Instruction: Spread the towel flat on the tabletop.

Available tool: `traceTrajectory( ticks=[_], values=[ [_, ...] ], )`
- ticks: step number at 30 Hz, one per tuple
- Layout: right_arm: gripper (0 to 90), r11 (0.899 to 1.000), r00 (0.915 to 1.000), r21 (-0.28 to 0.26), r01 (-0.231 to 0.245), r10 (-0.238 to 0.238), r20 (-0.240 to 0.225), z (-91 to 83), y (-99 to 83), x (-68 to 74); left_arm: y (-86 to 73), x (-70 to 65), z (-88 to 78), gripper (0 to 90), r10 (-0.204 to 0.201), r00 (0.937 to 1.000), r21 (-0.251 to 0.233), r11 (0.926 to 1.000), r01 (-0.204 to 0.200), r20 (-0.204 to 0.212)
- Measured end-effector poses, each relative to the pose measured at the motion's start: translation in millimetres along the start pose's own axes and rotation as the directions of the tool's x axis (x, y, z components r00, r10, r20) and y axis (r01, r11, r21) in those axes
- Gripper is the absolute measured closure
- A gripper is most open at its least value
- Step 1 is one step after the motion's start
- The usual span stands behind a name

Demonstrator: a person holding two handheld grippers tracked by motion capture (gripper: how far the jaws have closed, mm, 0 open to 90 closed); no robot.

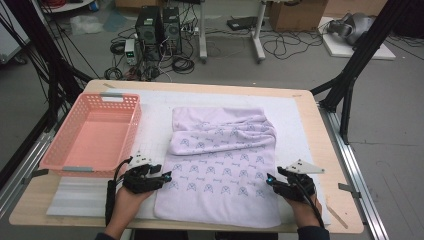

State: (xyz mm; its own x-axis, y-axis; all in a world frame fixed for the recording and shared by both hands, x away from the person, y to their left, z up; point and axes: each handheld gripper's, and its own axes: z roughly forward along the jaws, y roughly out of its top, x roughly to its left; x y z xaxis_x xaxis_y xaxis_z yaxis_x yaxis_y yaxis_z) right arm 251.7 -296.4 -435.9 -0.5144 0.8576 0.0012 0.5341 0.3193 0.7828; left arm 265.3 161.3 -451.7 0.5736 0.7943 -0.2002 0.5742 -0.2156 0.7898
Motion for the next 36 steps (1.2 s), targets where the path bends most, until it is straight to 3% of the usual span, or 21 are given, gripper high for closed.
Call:
traceTrajectory(
  ticks=[3,4,5,6,8,9,11,12,15,17,18,22,24,28,30,32,33,36],
  values=[
    [55.1,1.0,0.9995,0.028,0.009,-0.008,-0.029,3.7,-5.0,7.7,-6.4,-8.4,-4.0,52.1,0.035,0.999,-0.002,0.9994,-0.035,0.027],
    [57.7,0.998,0.9992,0.05,0.023,-0.022,-0.034,6.3,-6.5,9.8,-7.9,-12.1,-4.3,58.6,0.059,0.9974,0.004,0.9982,-0.059,0.042],
    [60.9,0.997,0.9988,0.061,0.039,-0.037,-0.033,8.1,-8.0,11.8,-9.1,-16.6,-4.6,63.2,0.084,0.9959,0.009,0.9964,-0.085,0.032],
    [70.2,0.998,0.9981,0.053,0.042,-0.039,-0.047,7.8,-8.3,12.7,-10.2,-20.2,-4.9,71.2,0.102,0.9948,0.011,0.9947,-0.102,0.006],
    [86.0,0.996,0.9978,0.066,0.052,-0.049,-0.045,6.9,-6.6,13.0,-9.9,-21.6,-5.2,85.3,0.071,0.9975,0.015,0.9974,-0.071,-0.005],
    [87.0,0.995,0.9975,0.074,0.067,-0.066,-0.026,6.5,-5.8,12.9,-9.0,-22.6,-5.3,86.4,0.078,0.9968,0.021,0.9968,-0.077,-0.018],
    [87.8,0.995,0.9974,0.074,0.067,-0.068,0.02,6.0,-4.9,8.5,-7.4,-23.5,-5.4,86.9,0.093,0.9941,0.026,0.9955,-0.091,-0.057],
    [87.9,0.996,0.9976,0.07,0.057,-0.06,0.035,5.5,-4.9,5.5,-7.1,-22.9,-5.2,87.0,0.075,0.9956,0.022,0.997,-0.074,-0.056],
    [86.8,0.998,0.9989,0.053,0.02,-0.022,0.042,5.3,-4.9,-0.1,-7.6,-20.2,-6.0,86.4,0.057,0.9982,0.018,0.9983,-0.056,-0.018],
    [78.2,0.998,0.9977,0.045,0.042,-0.044,0.052,4.3,-5.1,1.6,-8.2,-18.1,-7.5,78.8,0.044,0.9989,0.022,0.9988,-0.045,0.015],
    [73.1,0.999,0.9978,0.031,0.042,-0.044,0.049,2.4,-5.1,2.2,-8.1,-16.9,-8.4,70.0,0.033,0.9991,0.02,0.9992,-0.034,0.025],
    [62.0,1.0,0.9993,-0.022,0.013,-0.012,0.034,-10.4,-3.8,-0.4,-7.6,-16.1,-13.9,60.3,0.013,0.9984,0.001,0.9999,-0.013,0.056],
    [60.1,1.0,0.9997,-0.01,-0.014,0.014,0.018,-15.5,-4.8,-0.6,-9.2,-18.3,-17.2,56.0,0.015,0.998,0.009,0.9998,-0.016,0.062],
    [59.2,0.999,0.9998,0.036,-0.009,0.009,-0.02,-21.1,-13.8,4.1,-17.1,-21.1,-20.1,54.5,0.034,0.9979,0.042,0.9985,-0.036,0.055],
    [63.8,0.998,0.9995,0.067,0.008,-0.006,-0.032,-21.6,-18.9,7.3,-19.7,-22.1,-21.0,58.9,0.05,0.9981,0.03,0.9982,-0.051,0.037],
    [77.2,0.994,0.9976,0.107,0.033,-0.026,-0.064,-20.3,-23.1,8.7,-20.0,-23.4,-22.7,79.5,0.113,0.9931,0.048,0.9923,-0.115,0.032],
    [83.4,0.994,0.9974,0.103,0.036,-0.029,-0.066,-20.8,-24.5,9.4,-20.0,-24.1,-23.5,87.0,0.111,0.9929,0.059,0.9918,-0.113,0.044],
    [89.6,0.993,0.9957,0.113,0.03,-0.02,-0.09,-22.7,-24.8,7.2,-19.7,-25.7,-28.5,87.8,0.126,0.991,0.087,0.9878,-0.13,0.044]
  ],
)
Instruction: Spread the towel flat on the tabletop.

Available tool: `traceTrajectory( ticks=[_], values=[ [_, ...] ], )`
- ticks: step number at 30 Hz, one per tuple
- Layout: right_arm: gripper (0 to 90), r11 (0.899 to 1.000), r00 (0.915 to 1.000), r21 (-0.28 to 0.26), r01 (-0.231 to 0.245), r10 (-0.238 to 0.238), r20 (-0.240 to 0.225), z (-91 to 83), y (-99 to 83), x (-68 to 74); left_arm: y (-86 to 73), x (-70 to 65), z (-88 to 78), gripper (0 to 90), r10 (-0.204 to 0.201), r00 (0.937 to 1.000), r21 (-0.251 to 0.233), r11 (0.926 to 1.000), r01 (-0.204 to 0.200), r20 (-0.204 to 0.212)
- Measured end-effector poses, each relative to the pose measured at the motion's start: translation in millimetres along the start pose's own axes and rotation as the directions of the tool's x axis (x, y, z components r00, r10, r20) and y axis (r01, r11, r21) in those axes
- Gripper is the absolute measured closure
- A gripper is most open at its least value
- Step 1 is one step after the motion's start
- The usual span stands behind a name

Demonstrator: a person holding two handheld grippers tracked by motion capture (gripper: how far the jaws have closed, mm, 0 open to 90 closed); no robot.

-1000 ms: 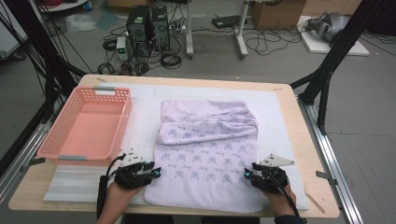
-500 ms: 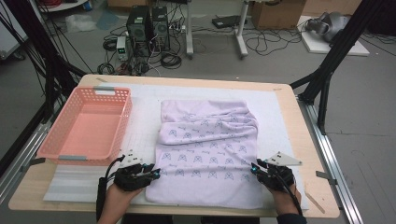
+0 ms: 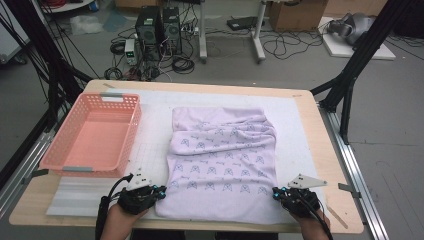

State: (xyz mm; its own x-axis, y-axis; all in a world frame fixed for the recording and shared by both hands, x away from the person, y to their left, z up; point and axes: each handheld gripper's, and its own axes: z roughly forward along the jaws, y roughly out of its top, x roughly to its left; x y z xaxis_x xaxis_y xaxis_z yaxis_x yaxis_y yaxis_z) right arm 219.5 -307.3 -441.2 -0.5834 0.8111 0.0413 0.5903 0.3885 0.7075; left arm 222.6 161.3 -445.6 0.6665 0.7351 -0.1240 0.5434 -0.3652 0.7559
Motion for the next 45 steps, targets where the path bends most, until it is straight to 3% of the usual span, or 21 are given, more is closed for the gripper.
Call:
traceTrajectory(
  ticks=[6,8,10,12,16,19,21,25,29,31,33,34,36,39,42,43,44,45],
  values=[
    [90.0,1.0,0.9999,0.015,0.008,-0.008,0.008,-16.5,-11.9,-3.9,-8.7,1.1,-17.9,87.9,-0.018,0.999,0.016,0.9997,0.017,0.042],
    [90.0,0.999,0.9993,-0.004,-0.036,0.036,-0.01,-23.6,-18.3,-7.3,-10.6,-0.4,-21.8,87.8,-0.022,0.9981,0.001,0.9998,0.022,0.058],
    [89.1,0.996,0.9973,-0.057,-0.07,0.069,-0.026,-29.0,-20.7,-8.9,-11.2,0.0,-21.2,87.5,-0.027,0.9982,-0.003,0.9996,0.027,0.053],
    [71.3,0.993,0.9972,-0.088,-0.074,0.073,-0.016,-28.2,-17.3,-6.4,-11.6,0.4,-18.0,87.3,-0.033,0.9983,0.002,0.9995,0.033,0.048],
    [65.0,0.995,0.999,-0.093,-0.042,0.044,0.012,-13.7,-8.4,2.7,-12.9,1.7,-14.3,87.2,-0.026,0.9982,-0.01,0.9996,0.027,0.054],
    [71.0,0.999,0.9996,-0.041,-0.001,0.002,0.029,0.6,-3.5,7.9,-14.2,5.6,-12.1,87.2,-0.047,0.9966,-0.018,0.9987,0.048,0.067],
    [87.4,0.999,0.9994,-0.039,0.006,-0.005,0.033,2.2,-3.2,8.4,-15.2,6.0,-13.5,87.2,-0.04,0.9965,-0.015,0.9991,0.041,0.074],
    [89.5,1.0,0.9996,-0.023,-0.021,0.021,-0.016,-4.2,-7.1,4.8,-18.5,5.4,-18.3,87.5,-0.032,0.994,0.0,0.9995,0.032,0.105],
    [90.0,1.0,0.9999,0.0,0.01,-0.01,-0.006,-17.3,-14.9,4.6,-21.4,5.3,-26.4,87.7,-0.034,0.9904,0.0,0.9994,0.035,0.134],
    [90.0,1.0,1.0,-0.004,0.003,-0.003,-0.008,-24.2,-20.3,1.6,-23.3,6.0,-30.9,87.7,-0.048,0.9878,-0.008,0.9987,0.05,0.148],
    [90.0,0.999,0.9997,-0.044,-0.016,0.016,-0.019,-30.7,-24.5,-1.5,-23.8,6.4,-31.7,87.7,-0.055,0.9877,-0.019,0.9981,0.059,0.146],
    [88.1,0.996,0.9991,-0.079,-0.038,0.036,-0.021,-32.5,-24.8,-1.2,-23.5,6.6,-31.1,87.6,-0.052,0.9887,-0.016,0.9984,0.054,0.141],
    [72.0,0.993,0.9981,-0.105,-0.06,0.058,-0.022,-30.0,-22.1,0.6,-22.8,5.1,-28.2,87.5,-0.046,0.9903,-0.007,0.9989,0.047,0.131],
    [65.1,0.995,0.9988,-0.092,-0.049,0.048,-0.011,-16.4,-14.4,7.1,-22.5,3.1,-26.1,87.4,-0.029,0.9924,-0.005,0.9995,0.03,0.12],
    [70.3,0.999,0.9993,-0.037,-0.019,0.02,0.032,-0.9,-8.5,12.9,-23.1,3.1,-25.8,87.2,-0.029,0.9932,-0.012,0.9995,0.031,0.113],
    [80.5,0.999,0.9993,-0.043,-0.022,0.023,0.029,0.2,-7.8,14.3,-23.5,2.9,-25.6,87.2,-0.029,0.9929,-0.012,0.9995,0.03,0.116],
    [85.4,0.999,0.9997,-0.037,-0.024,0.024,0.008,0.0,-7.3,15.2,-23.8,2.9,-25.4,87.2,-0.024,0.9931,-0.01,0.9996,0.025,0.115],
    [87.0,0.999,0.9998,-0.035,-0.009,0.01,0.018,-0.4,-7.2,17.2,-24.0,2.3,-25.2,87.2,-0.025,0.9926,-0.006,0.9996,0.026,0.119]
  ],
)
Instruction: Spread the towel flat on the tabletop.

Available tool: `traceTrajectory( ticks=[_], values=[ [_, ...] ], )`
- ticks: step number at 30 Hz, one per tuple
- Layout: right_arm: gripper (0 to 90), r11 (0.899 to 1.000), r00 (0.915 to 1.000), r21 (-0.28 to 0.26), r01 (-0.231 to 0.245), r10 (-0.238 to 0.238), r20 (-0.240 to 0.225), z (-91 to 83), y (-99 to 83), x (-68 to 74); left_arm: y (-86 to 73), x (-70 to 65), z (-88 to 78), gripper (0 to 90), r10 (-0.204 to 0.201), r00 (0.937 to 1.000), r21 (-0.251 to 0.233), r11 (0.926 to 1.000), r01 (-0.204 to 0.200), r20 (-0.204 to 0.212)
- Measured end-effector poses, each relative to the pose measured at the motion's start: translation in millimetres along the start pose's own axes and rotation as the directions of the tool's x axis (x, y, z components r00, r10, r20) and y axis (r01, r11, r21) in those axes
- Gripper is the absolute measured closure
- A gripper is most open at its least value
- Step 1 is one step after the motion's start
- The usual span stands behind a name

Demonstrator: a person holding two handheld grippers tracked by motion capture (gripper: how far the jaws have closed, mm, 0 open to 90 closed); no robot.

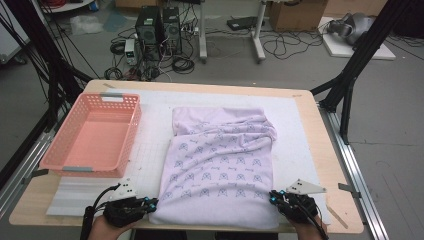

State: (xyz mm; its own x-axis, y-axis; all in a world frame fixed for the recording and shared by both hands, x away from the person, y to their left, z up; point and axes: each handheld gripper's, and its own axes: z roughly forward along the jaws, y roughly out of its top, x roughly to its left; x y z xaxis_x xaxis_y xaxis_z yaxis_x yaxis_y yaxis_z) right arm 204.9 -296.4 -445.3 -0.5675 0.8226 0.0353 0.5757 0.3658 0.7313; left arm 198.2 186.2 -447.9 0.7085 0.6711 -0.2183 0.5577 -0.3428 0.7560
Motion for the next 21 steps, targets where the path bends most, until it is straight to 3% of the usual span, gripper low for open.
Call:
traceTrajectory(
  ticks=[5,10,17,18,20,21],
  values=[
    [87.9,0.999,0.9991,0.042,0.031,-0.03,-0.032,-10.7,-3.0,0.0,-0.9,-2.1,-4.1,87.5,0.02,0.9997,0.009,0.9997,-0.021,0.015],
    [87.9,0.999,0.9975,0.029,0.032,-0.03,-0.064,-32.7,-11.4,0.4,-7.5,-10.7,-13.9,87.6,0.029,0.9982,0.015,0.9994,-0.03,0.052],
    [87.7,0.996,0.9897,0.045,0.08,-0.075,-0.122,-67.9,-22.5,16.9,-24.1,-29.0,-29.9,86.3,0.06,0.9885,0.057,0.996,-0.068,0.139],
    [87.4,0.996,0.9898,0.049,0.08,-0.073,-0.122,-69.8,-24.9,18.4,-25.7,-30.2,-30.0,80.7,0.055,0.9896,0.059,0.9963,-0.063,0.133],
    [82.6,0.997,0.9906,0.052,0.055,-0.048,-0.128,-68.8,-26.9,17.2,-24.1,-27.3,-28.7,58.4,0.027,0.9974,0.051,0.9982,-0.031,0.067],
    [73.3,0.999,0.9935,0.038,0.039,-0.035,-0.109,-67.4,-26.3,16.7,-21.6,-24.1,-28.1,51.1,0.004,0.9992,0.027,0.9996,-0.005,0.039]
  ],
)
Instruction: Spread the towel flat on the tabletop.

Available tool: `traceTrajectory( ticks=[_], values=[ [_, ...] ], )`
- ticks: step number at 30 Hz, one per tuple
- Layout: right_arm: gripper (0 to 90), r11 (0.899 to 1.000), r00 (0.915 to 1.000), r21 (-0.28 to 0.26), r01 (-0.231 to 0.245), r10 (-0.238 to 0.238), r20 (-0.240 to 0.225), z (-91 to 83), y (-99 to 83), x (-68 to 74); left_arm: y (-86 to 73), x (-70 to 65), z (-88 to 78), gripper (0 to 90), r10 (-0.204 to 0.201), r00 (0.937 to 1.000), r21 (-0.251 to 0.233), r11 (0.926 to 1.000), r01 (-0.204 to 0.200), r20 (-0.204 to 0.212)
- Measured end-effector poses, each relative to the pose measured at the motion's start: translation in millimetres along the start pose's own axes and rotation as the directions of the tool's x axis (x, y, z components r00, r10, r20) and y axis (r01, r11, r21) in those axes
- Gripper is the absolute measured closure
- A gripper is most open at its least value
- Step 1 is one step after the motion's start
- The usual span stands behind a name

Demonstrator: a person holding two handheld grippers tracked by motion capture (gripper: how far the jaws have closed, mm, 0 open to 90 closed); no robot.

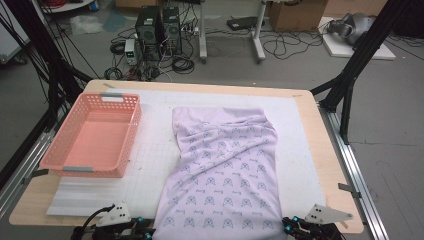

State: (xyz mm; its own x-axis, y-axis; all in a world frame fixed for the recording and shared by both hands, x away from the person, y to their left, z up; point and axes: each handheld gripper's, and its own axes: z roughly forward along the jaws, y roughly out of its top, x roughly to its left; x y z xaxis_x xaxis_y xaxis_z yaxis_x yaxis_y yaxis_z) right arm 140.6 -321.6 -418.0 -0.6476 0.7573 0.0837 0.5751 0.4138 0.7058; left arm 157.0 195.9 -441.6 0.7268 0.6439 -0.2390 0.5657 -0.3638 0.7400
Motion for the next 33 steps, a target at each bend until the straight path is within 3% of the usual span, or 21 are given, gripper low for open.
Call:
traceTrajectory(
  ticks=[2,4,7,9,12,14,16,17,18,19,20,28,33],
  values=[
    [65.3,0.998,0.9993,-0.053,-0.024,0.025,0.028,4.3,4.9,-4.0,7.9,6.4,0.5,43.5,-0.043,0.998,-0.053,0.9977,0.041,-0.045],
    [63.9,0.996,0.996,-0.08,-0.036,0.042,0.079,10.9,11.8,-6.8,18.6,10.3,5.2,41.7,-0.056,0.9964,-0.106,0.9932,0.049,-0.064],
    [64.7,0.996,0.9864,-0.08,-0.039,0.051,0.156,28.2,21.5,-15.2,36.2,16.3,24.5,41.2,-0.062,0.9941,-0.133,0.9899,0.05,-0.089],
    [65.8,0.997,0.9818,-0.064,-0.052,0.063,0.179,41.9,25.3,-21.8,46.3,22.0,41.9,41.3,-0.076,0.9913,-0.122,0.9906,0.063,-0.108],
    [65.8,0.996,0.9792,-0.043,-0.075,0.082,0.186,55.1,27.3,-28.4,56.7,28.1,63.8,42.2,-0.086,0.9863,-0.106,0.9918,0.071,-0.141],
    [66.7,0.996,0.9799,-0.028,-0.081,0.085,0.181,58.8,27.4,-30.4,59.7,29.0,74.0,44.1,-0.065,0.9858,-0.089,0.9946,0.052,-0.155],
    [78.4,0.995,0.9833,-0.032,-0.095,0.098,0.153,59.4,26.5,-30.9,61.4,26.4,76.8,46.4,-0.039,0.9842,-0.087,0.9959,0.024,-0.173],
    [85.5,0.995,0.987,-0.034,-0.091,0.095,0.13,59.7,26.2,-30.8,60.3,24.7,76.5,52.8,-0.013,0.9802,-0.082,0.9967,-0.003,-0.197],
    [86.2,0.996,0.9882,-0.03,-0.083,0.086,0.126,59.8,26.3,-29.6,58.5,24.8,75.0,66.4,0.006,0.9769,-0.081,0.9964,-0.024,-0.214],
    [86.8,0.996,0.9888,-0.025,-0.08,0.083,0.124,59.5,26.9,-29.3,57.3,26.6,73.0,78.8,-0.019,0.9839,-0.084,0.9964,0.004,-0.178],
    [87.1,0.996,0.9893,-0.021,-0.081,0.083,0.12,58.5,27.1,-29.9,56.4,26.2,71.3,83.2,-0.025,0.9856,-0.083,0.9965,0.011,-0.167],
    [87.6,0.998,0.9946,-0.002,-0.066,0.066,0.08,41.4,16.5,-22.1,41.8,15.6,43.2,84.7,-0.022,0.9952,-0.031,0.9993,0.019,-0.096],
    [87.7,1.0,0.9985,0.013,-0.028,0.027,0.047,27.9,10.2,-11.5,28.3,5.0,24.2,84.7,-0.016,0.9989,-0.012,0.9998,0.016,-0.044]
  ],
)
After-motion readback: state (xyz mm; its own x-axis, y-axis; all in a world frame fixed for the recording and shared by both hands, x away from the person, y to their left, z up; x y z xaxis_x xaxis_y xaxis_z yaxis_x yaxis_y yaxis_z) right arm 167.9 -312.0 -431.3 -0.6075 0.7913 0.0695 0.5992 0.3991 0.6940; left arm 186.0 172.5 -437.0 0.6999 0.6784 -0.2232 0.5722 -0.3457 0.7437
